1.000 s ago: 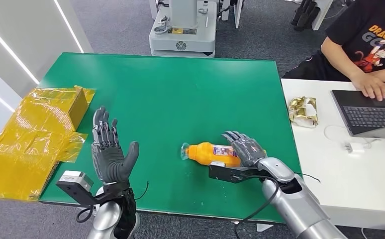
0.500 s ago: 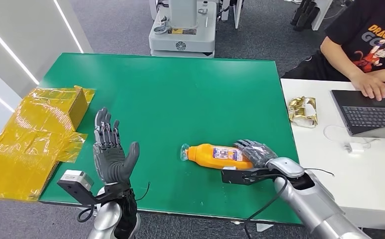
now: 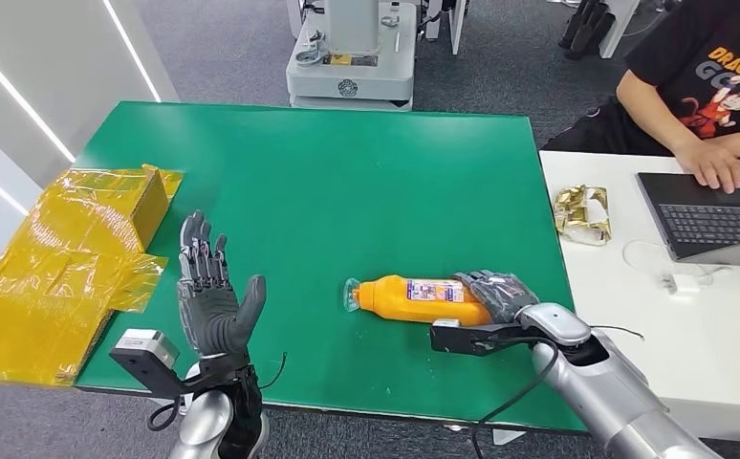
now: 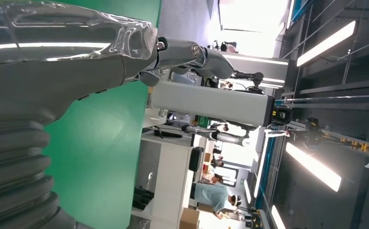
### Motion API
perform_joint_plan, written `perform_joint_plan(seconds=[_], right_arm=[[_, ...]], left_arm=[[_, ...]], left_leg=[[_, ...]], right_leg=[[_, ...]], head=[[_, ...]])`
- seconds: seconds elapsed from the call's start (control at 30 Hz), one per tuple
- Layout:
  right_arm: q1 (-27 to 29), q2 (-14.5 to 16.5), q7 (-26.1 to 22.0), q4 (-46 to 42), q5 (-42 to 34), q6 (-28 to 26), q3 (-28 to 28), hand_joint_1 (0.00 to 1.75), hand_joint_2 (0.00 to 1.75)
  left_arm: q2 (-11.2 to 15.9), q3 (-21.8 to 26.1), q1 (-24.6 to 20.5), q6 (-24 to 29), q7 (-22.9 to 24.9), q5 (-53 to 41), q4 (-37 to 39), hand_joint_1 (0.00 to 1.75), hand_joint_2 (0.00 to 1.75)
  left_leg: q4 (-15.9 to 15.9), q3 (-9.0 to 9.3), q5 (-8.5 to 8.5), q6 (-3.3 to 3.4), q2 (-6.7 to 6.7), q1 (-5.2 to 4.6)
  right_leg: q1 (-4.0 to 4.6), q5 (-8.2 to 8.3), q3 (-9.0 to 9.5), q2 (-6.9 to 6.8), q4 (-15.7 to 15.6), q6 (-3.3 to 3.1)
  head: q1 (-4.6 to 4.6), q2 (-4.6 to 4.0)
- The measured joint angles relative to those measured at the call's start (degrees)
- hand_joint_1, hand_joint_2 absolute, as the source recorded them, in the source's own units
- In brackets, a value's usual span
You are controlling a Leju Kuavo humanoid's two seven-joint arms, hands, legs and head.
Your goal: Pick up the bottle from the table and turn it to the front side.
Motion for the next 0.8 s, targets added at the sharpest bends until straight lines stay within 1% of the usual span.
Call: perform_joint_plan(seconds=[0.2,0.5,0.57,0.67,0.73,0.8], right_arm=[[0.7,0.4,-0.3,0.0,0.5,-3.4,0.1,1.75,1.75],[0.9,1.1,-0.7,0.2,0.9,-4.8,0.1,1.75,1.75],[1.1,1.4,-0.8,0.2,1.0,-6.4,0.0,1.75,1.75],[2.0,2.6,-0.5,-0.1,1.0,-12.1,-1.1,1.75,1.75],[3.4,4.0,0.1,-1.3,0.2,-17.7,-2.8,1.75,1.75],[5.3,5.9,0.0,-3.3,-1.8,-24.4,-5.2,1.75,1.75]], left_arm=[[0.0,0.0,0.1,0.2,-0.3,0.0,0.0,0.00,1.75],[0.0,-0.1,0.1,0.5,-0.3,0.1,0.0,0.00,1.75],[0.0,-0.1,0.1,0.6,-0.3,0.2,0.0,0.00,1.75],[0.0,-0.2,0.2,1.1,-0.7,0.2,0.0,0.00,1.75],[0.0,-0.4,0.4,1.5,-0.8,0.1,-0.1,0.00,1.75],[-0.1,-0.6,0.6,1.9,-0.9,0.0,-0.1,0.00,1.75]], left_leg=[[0.0,-0.01,0.00,0.00,0.00,0.00],[0.0,-0.01,0.00,0.00,-0.01,0.00],[0.0,-0.02,0.00,0.00,-0.01,0.00],[0.0,-0.03,0.00,0.00,0.01,0.00],[0.0,-0.02,0.00,0.00,0.02,0.01],[0.0,-0.02,0.00,0.00,-0.01,0.01]], right_leg=[[0.00,0.00,0.00,0.00,0.0,0.00],[0.00,0.00,0.00,0.00,0.0,0.00],[0.00,0.00,0.00,0.00,0.0,0.00],[0.00,0.00,-0.01,0.01,0.0,0.00],[0.01,-0.01,-0.03,0.02,0.0,0.00],[0.01,-0.03,-0.04,-0.03,0.0,0.00]], head=[[0.01,0.00],[0.01,0.00],[0.01,0.00],[0.00,0.00],[0.00,0.00],[0.00,0.00]])
